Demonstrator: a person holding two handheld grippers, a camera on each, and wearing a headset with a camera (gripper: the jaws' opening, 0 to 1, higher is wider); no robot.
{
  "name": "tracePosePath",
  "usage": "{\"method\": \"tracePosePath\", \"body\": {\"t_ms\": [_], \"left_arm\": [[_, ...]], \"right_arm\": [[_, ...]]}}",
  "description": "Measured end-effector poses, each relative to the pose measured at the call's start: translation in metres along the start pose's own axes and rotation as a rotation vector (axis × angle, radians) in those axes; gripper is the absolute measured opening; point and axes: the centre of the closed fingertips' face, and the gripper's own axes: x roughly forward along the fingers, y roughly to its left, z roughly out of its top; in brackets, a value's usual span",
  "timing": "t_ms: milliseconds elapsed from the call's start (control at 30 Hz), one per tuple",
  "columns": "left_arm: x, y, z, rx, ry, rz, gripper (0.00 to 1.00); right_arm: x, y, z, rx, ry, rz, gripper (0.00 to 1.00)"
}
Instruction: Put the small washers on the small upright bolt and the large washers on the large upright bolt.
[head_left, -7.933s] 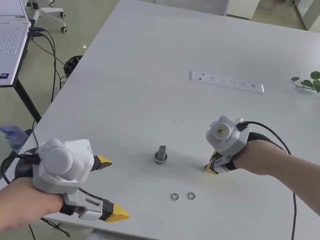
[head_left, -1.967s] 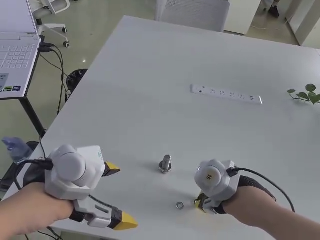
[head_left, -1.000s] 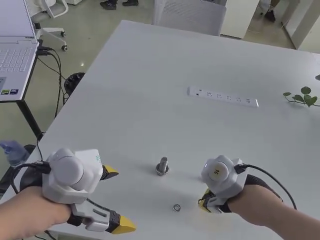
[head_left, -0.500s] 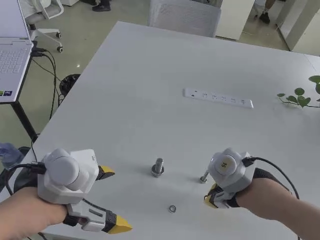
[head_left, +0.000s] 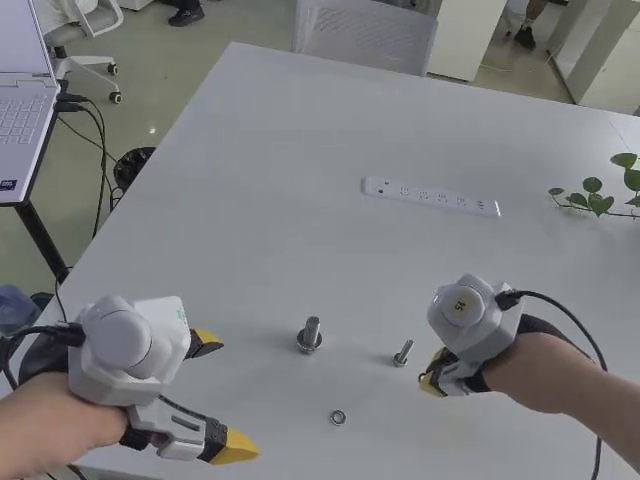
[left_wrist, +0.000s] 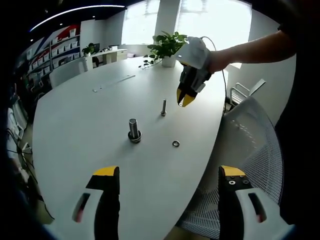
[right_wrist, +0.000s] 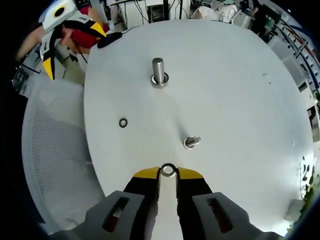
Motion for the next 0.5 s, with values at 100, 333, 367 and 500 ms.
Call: {"method": "tracePosePath", "body": {"t_ms": [100, 333, 367, 500], "left_arm": [[-0.001, 0.001, 0.0, -0.001, -0.001, 0.003, 0.81], [0.001, -0.001, -0.001, -0.008, -0.003, 0.006, 0.81], [0.001, -0.001, -0.001, -0.008, -0.002, 0.005, 0.81], [0.001, -0.003, -0.001, -0.01, -0.001, 0.005, 0.81]], "right_arm": [[-0.003, -0.007, 0.004, 0.001, -0.007, -0.008, 0.13], [-0.009, -0.018, 0.013, -0.005, -0.019, -0.023, 0.13], [-0.01, -0.02, 0.015, -0.006, -0.022, -0.024, 0.13], [-0.011, -0.026, 0.02, -0.015, -0.025, -0.03, 0.13]]}}
